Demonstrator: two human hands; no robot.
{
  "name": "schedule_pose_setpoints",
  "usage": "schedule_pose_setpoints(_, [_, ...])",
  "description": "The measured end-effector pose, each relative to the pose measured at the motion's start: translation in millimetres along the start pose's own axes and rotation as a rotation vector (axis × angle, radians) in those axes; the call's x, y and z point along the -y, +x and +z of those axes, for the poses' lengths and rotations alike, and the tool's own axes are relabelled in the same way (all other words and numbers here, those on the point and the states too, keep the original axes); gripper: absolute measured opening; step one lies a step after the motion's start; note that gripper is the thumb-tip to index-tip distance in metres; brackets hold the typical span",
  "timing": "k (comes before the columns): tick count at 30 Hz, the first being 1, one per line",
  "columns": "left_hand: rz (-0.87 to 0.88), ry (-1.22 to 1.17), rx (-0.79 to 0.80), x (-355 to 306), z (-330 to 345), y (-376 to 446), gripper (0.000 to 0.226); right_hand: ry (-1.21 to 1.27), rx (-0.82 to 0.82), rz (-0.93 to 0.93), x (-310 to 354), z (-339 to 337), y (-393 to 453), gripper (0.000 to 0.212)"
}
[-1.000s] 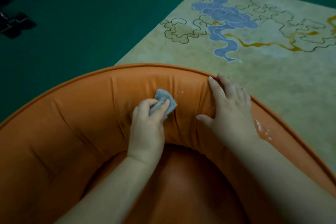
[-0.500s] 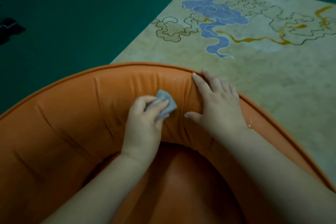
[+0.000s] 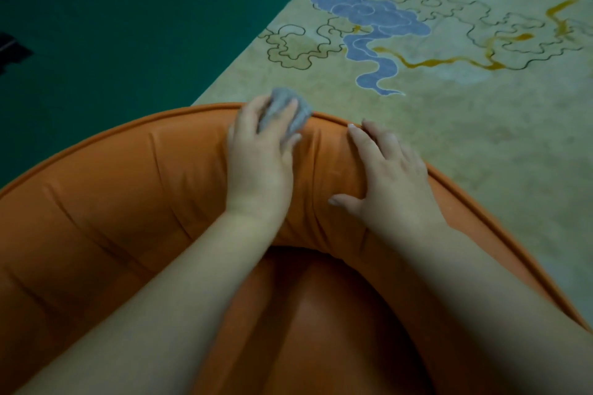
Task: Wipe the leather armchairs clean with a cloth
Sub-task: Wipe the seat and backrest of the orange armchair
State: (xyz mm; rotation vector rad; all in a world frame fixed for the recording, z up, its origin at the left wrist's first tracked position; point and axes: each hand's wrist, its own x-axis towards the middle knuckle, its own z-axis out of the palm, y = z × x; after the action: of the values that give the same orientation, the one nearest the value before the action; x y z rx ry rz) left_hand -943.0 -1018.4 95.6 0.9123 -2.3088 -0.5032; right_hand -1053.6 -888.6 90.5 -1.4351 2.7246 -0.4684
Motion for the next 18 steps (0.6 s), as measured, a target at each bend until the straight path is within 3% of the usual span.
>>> schedule_pose_setpoints(5, [0.046, 0.065, 0.135, -12, 14, -19, 0.036, 0.003, 0.017, 0.009, -6, -5, -5, 0.106])
schedule_pose_setpoints(8, [0.146, 0.004, 0.122, -8, 0, -31, 0.035, 0.017, 0.038, 0.023, -9, -9, -6, 0.107])
schedule_pose_setpoints(11, [-0.027, 0.006, -0.040, -3, -1, -1, 0.039, 0.025, 0.046, 0.033, -13, -11, -9, 0.108])
schedule_pose_setpoints(13, [-0.134, 0.044, -0.027, -11, 10, 9, 0.039, 0.033, 0.048, 0.039, -16, -11, -10, 0.109])
schedule_pose_setpoints(18, [0.080, -0.056, 0.131, -39, 27, -32, 0.039, 0.035, 0.040, 0.061, -21, -11, -15, 0.114])
